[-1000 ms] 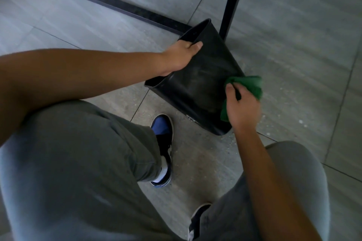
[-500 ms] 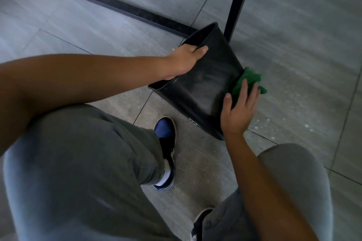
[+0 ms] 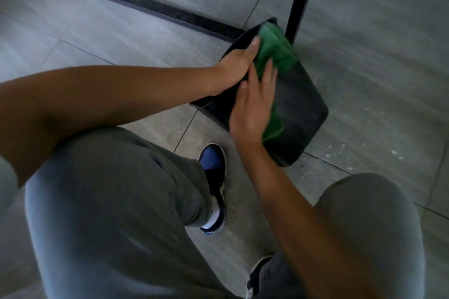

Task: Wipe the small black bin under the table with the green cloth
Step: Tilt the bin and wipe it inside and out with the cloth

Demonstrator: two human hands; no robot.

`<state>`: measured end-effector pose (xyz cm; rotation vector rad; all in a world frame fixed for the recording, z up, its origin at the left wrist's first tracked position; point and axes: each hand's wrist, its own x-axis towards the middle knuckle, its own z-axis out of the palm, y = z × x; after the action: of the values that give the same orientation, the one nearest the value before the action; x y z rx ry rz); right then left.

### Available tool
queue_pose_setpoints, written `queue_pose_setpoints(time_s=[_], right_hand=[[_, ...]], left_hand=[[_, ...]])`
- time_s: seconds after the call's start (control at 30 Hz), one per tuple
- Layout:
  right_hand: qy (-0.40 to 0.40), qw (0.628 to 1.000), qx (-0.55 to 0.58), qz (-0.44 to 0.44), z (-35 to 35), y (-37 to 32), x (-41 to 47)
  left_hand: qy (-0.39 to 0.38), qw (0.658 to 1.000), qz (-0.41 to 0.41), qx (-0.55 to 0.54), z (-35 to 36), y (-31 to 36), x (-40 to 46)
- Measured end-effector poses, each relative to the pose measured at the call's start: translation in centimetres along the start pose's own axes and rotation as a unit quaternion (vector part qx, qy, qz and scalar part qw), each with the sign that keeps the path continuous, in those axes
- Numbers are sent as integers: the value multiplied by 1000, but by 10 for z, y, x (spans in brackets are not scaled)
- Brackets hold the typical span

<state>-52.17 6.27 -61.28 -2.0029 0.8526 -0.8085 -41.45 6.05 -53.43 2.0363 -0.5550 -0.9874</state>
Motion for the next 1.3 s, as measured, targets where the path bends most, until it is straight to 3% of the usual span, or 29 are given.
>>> queue_pose_setpoints(time_s=[0.07,0.13,0.2,0.3,0.37,0.43,0.5,0.53,0.6,0.67,0.73,0.8,0.87,0.93,1.03,1.13,1.23,1.3], right_hand=[[-25,998,-29,-57,-1,2,-1],[-16,993,-110,-38,-13,49,5],[29,985,-155,73,-32,102,10],[70,970,-97,210,-42,115,13],[32,985,-52,162,-28,71,6],[0,999,-18,47,-15,24,1],[-21,998,-44,-41,-10,21,4],[-15,996,-83,-42,-15,36,11],[17,987,-153,45,-30,89,32],[44,971,-139,189,-48,130,47],[46,963,-99,245,-40,111,42],[32,980,-64,186,-18,53,24],[4,998,-24,60,1,4,12],[-8,999,-53,6,4,6,28],[6,982,-132,135,-15,83,61],[44,951,-92,291,-31,123,55],[56,955,-34,289,-16,78,33],[43,979,18,198,-6,38,29]], left_hand=[[7,1000,-1,-16,-1,-3,0],[33,999,0,0,-6,-11,2],[36,999,-14,8,-11,-19,4],[30,999,-22,7,-10,-20,2],[42,999,-9,10,-5,-16,1],[46,999,5,10,1,-12,2],[50,999,12,1,2,-9,1],[56,998,12,4,2,-9,1],[63,998,12,9,0,-14,0],[58,998,19,12,0,-17,-4],[61,997,29,30,-3,-16,-2],[67,997,26,31,-3,-12,-1],[65,997,30,21,0,-9,0],[75,997,23,13,1,-12,3],[88,996,-7,2,-5,-20,3],[78,997,9,-1,-6,-20,0],[63,997,28,31,6,-4,2],[53,997,34,48,13,6,4]])
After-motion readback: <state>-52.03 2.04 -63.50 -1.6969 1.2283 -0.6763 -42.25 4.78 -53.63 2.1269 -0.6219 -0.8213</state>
